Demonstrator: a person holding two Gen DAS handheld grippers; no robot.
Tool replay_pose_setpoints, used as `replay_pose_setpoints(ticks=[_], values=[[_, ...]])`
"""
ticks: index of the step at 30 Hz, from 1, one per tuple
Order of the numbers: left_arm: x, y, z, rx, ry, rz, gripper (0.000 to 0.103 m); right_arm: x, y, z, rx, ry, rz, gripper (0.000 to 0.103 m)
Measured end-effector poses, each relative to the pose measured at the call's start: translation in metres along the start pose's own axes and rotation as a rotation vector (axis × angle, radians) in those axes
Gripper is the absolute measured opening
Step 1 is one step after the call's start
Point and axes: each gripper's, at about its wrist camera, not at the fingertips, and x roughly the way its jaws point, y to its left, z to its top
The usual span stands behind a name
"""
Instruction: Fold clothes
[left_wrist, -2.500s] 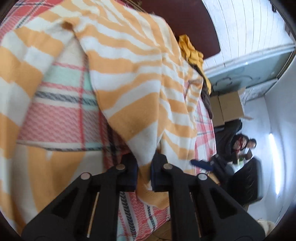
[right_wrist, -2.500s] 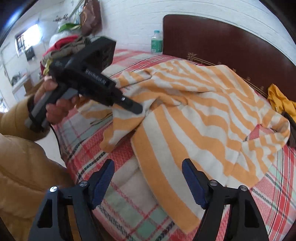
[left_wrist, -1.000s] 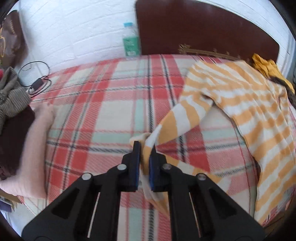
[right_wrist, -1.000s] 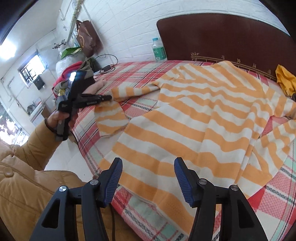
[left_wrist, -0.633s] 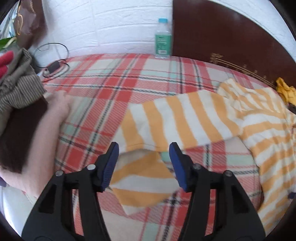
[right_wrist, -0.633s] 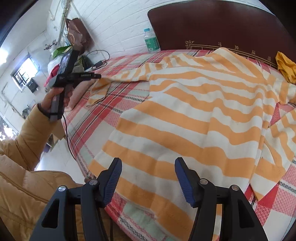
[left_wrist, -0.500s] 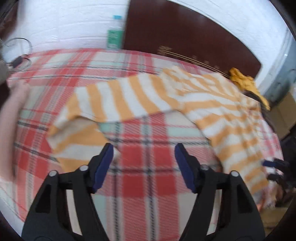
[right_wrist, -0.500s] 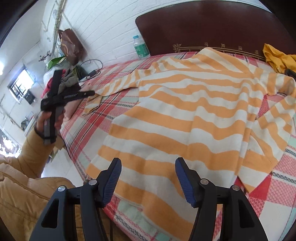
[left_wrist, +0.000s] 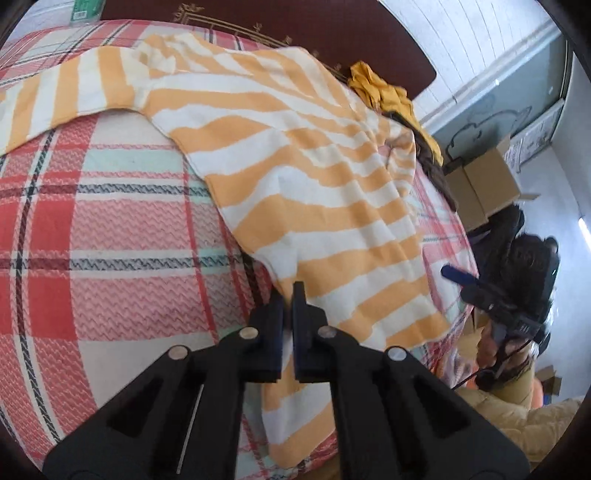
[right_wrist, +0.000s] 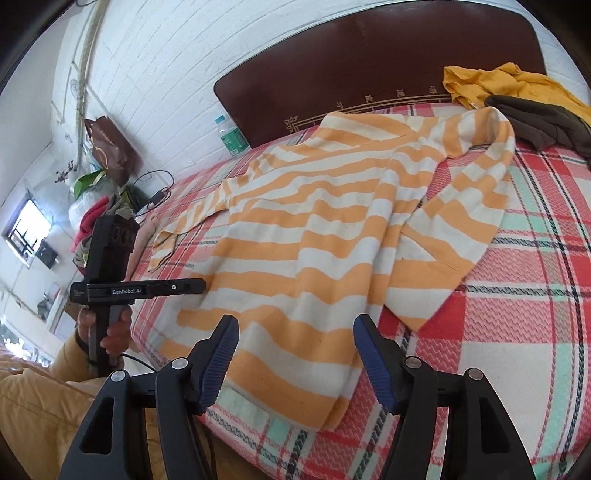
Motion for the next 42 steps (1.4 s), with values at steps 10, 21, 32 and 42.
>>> replay_pose_setpoints(ticks=[10,21,32,42], values=[[-0.072,0.070,0.006,-0.219,-0.153,0.125,0.004,0.013,-0.007,-0.014,0.005,0.070,-0.016,0.067],[-0.043,0.051,-0.023,-0.035,-0.028,0.186,0.066,0.032,0.010,-0.023,-0.119,0.113,-0.135,0.046],[-0.083,0.012,-0.036,0.061,0.008,0.004,0.005,-0.036,-0.004,-0.014,-0.090,0.034,-0.038,0.003],[-0.062,0.046,-0.048,-0.004,0.073,0.092,0.066,-0.003,-0.017,-0.027,0.011,0.091,-0.017,0.060]])
